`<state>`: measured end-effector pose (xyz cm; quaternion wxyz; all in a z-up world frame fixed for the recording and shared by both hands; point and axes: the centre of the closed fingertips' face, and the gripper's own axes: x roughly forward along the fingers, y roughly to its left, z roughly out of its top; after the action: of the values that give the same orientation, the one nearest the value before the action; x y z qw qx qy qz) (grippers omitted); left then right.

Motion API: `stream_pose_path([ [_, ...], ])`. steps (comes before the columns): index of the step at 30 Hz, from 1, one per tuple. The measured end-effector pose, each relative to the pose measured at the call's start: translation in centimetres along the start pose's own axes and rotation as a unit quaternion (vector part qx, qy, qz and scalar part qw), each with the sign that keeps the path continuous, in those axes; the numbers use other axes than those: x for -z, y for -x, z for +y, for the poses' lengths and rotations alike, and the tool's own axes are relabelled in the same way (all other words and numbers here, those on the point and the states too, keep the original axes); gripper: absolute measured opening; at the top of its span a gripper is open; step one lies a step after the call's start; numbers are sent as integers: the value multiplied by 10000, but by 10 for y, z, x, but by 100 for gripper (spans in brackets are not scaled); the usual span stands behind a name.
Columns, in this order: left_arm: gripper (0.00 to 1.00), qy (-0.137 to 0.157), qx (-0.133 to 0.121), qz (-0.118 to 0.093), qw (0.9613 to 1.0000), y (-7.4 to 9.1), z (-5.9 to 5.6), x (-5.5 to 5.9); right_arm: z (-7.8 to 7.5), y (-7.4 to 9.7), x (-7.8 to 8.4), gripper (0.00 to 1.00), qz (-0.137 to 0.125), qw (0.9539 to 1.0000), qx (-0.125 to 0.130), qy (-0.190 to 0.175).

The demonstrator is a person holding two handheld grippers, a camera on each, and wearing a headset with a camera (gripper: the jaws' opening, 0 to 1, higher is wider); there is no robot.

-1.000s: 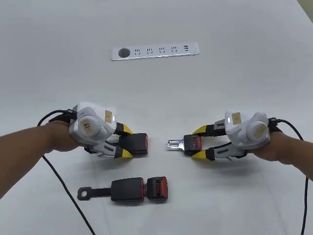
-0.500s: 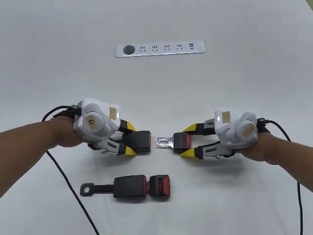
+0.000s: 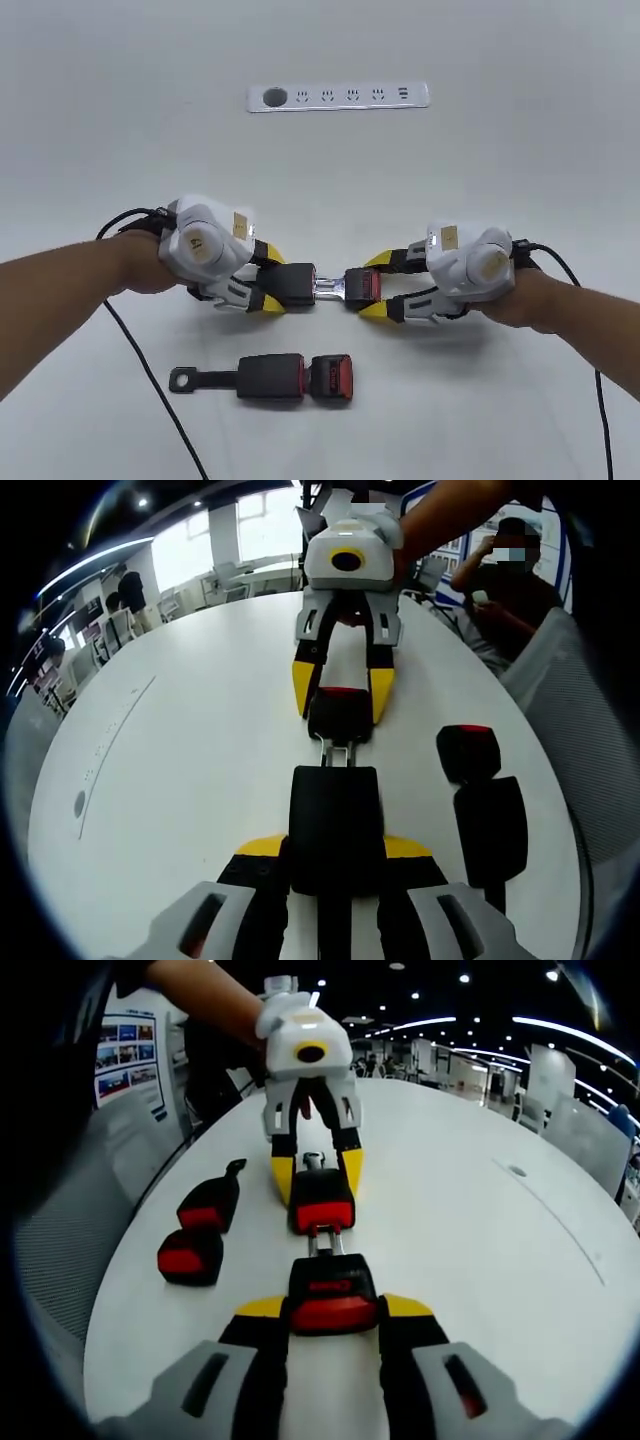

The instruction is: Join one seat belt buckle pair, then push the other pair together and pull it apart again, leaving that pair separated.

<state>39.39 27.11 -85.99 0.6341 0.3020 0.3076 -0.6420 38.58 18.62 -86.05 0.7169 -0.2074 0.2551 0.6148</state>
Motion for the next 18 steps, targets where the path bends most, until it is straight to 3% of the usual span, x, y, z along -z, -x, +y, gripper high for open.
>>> stream_pose_path([
  [6, 35, -24, 11, -6, 10000, -3, 0, -3, 4, -12, -10, 36, -5, 10000, -73, 52],
  [7, 35, -14, 35, -26, 10000, -3, 1, -3, 3, -10, -10, 36, 63, 9998, -72, 189],
  [18, 35, 33, 12, 97, 9999, 0, -1, -3, 1, -12, -10, 35, 122, 9999, -43, 14],
])
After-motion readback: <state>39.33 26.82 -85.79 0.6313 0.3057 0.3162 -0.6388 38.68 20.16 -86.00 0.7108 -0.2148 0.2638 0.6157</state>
